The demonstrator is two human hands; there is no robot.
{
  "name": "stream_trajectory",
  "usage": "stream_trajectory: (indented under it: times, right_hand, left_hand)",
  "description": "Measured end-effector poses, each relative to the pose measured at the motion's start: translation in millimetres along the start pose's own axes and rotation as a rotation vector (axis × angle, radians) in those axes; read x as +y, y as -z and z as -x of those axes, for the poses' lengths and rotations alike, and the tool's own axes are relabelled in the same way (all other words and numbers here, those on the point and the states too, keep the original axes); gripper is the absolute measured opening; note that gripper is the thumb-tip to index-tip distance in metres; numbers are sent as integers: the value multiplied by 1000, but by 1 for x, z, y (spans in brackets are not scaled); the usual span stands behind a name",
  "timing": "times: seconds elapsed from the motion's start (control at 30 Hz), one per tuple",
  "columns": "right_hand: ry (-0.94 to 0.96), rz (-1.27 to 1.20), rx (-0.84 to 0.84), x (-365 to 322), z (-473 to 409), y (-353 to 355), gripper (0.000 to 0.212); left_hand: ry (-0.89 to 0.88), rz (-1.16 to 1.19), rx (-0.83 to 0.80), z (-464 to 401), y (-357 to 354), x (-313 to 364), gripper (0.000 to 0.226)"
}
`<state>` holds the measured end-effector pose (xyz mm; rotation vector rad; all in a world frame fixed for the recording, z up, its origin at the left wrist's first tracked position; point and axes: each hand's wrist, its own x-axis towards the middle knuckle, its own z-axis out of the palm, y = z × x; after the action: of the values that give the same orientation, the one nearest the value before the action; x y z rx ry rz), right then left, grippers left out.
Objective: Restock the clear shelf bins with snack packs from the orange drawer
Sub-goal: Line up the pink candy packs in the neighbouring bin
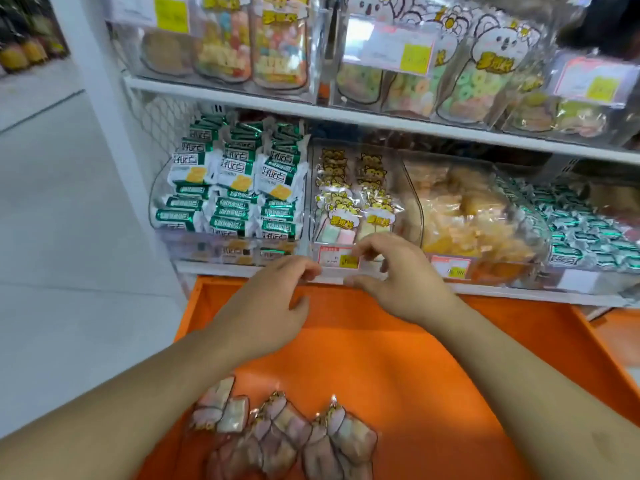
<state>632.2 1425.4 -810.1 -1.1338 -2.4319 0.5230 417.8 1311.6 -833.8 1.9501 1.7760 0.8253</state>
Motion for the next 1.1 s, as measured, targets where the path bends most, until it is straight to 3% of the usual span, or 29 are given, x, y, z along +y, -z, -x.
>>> stream_trajectory:
  times: [0.1, 0.27, 0.47, 0.67, 0.83, 1.0, 1.1]
  right_hand:
    - [-99, -38, -135, -2, 40, -36, 39]
    - [-225, 21, -595, 20, 102, -116, 57]
    - [-370, 181, -883, 74, 125, -173, 77]
    - [-581, 211, -919, 116, 127, -223, 103]
    - [-562, 178, -925, 131, 123, -255, 98]
    - [-502, 187, -912, 129, 122, -273, 94]
    - [-506, 147, -905, 125, 120, -278, 84]
  left_hand:
    - [88, 7, -101, 29, -28, -21, 37]
    - [280, -63, -348, 82, -93, -74, 37]
    - [443, -106, -532, 91, -145, -128, 33]
    - [509, -124, -686, 68, -193, -164, 55]
    - [519, -152, -764, 62, -224, -186, 60]
    - [485, -107, -777, 62, -232, -190, 20]
    - [520, -17, -734, 66, -229, -191, 18]
